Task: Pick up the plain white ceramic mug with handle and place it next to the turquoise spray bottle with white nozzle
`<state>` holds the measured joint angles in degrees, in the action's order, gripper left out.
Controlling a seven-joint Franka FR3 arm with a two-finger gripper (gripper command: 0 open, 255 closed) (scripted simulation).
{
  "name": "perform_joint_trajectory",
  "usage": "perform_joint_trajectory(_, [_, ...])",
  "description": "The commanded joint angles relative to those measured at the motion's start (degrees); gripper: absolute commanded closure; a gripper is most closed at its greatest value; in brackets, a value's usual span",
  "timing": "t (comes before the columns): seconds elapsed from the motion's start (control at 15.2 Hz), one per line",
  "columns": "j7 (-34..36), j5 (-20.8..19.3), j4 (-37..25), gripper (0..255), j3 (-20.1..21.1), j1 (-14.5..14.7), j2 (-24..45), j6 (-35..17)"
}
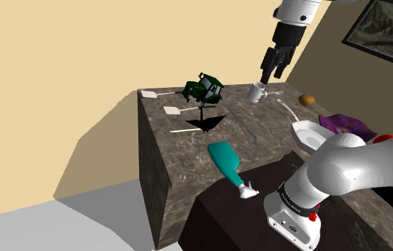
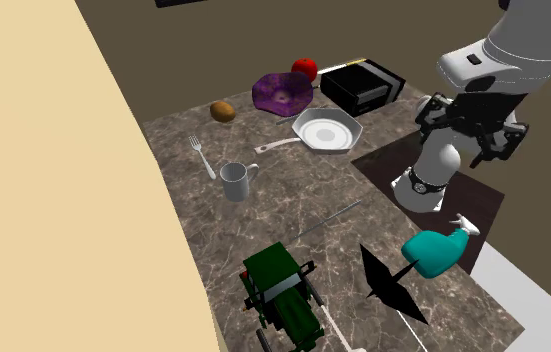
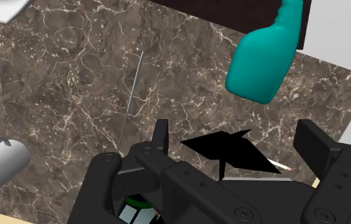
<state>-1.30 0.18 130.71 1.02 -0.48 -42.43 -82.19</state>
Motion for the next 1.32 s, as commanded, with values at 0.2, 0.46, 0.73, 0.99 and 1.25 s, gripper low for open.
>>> perform_joint_trajectory(0.2, [-3.6, -2.4, 0.9, 0, -3.0, -1.0, 2.5, -3.2])
perform_joint_trajectory(0.46, [-8.2, -5.3, 1.1, 0, -6.9, -2.3, 6.9, -7.6])
perform_joint_trajectory(0.73, [-12.7, -7.5, 0.2, 0, -10.6, -3.5, 12.3, -12.1])
perform_joint_trajectory(0.99, [-17.1, -9.0, -1.9, 0, -14.2, -4.5, 18.5, -16.3])
perform_joint_trajectory(1.25, [-21.7, -9.4, -5.1, 0, -17.6, -5.4, 25.6, -20.3])
